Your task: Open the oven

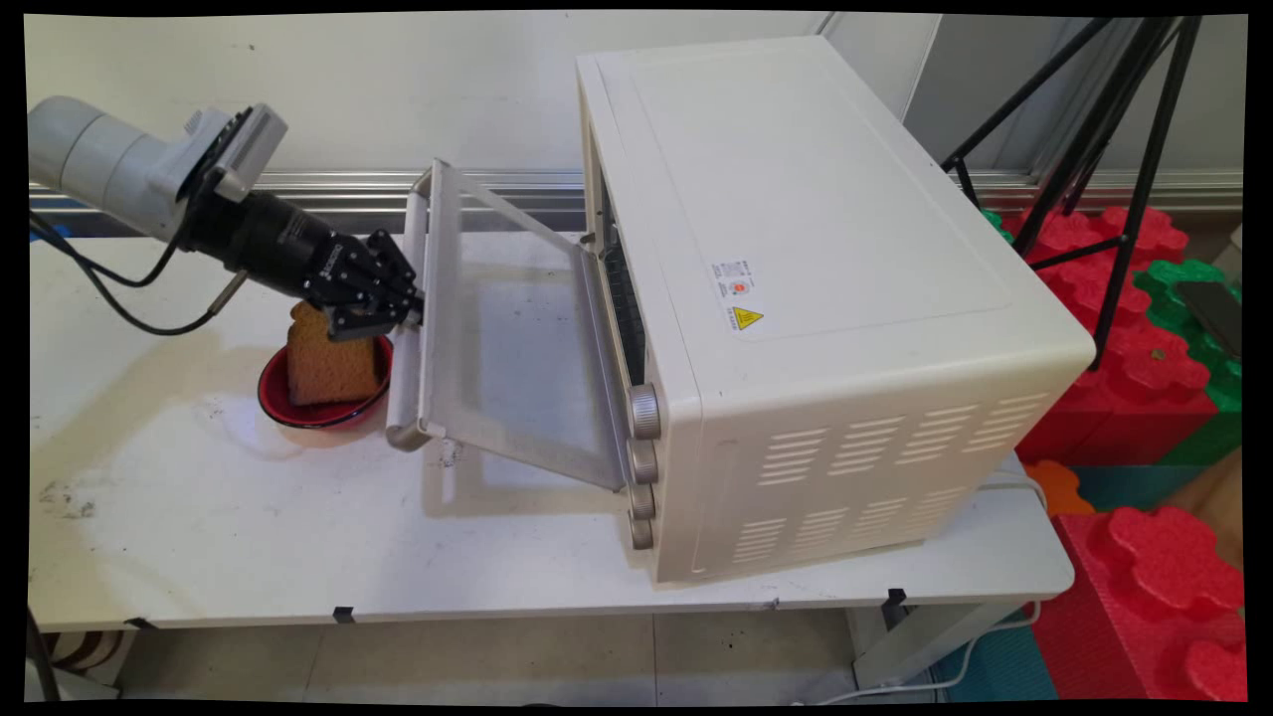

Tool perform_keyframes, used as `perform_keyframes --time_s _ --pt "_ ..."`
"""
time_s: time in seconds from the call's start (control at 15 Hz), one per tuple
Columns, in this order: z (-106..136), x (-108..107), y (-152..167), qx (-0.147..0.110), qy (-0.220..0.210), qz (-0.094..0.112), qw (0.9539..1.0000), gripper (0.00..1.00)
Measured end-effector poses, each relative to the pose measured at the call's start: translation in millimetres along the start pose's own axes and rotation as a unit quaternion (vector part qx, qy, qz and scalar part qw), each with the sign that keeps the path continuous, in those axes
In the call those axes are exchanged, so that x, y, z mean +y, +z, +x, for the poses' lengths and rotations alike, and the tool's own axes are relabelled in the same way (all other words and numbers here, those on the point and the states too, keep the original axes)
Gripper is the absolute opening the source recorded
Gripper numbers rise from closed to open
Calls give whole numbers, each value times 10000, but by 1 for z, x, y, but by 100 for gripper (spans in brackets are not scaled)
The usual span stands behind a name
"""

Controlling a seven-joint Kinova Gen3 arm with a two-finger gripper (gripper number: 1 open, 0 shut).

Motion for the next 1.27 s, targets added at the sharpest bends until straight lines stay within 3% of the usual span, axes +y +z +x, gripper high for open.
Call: perform_keyframes --time_s 1.27 --pt "-62 15 -1 -384 -67 47 9992 0"
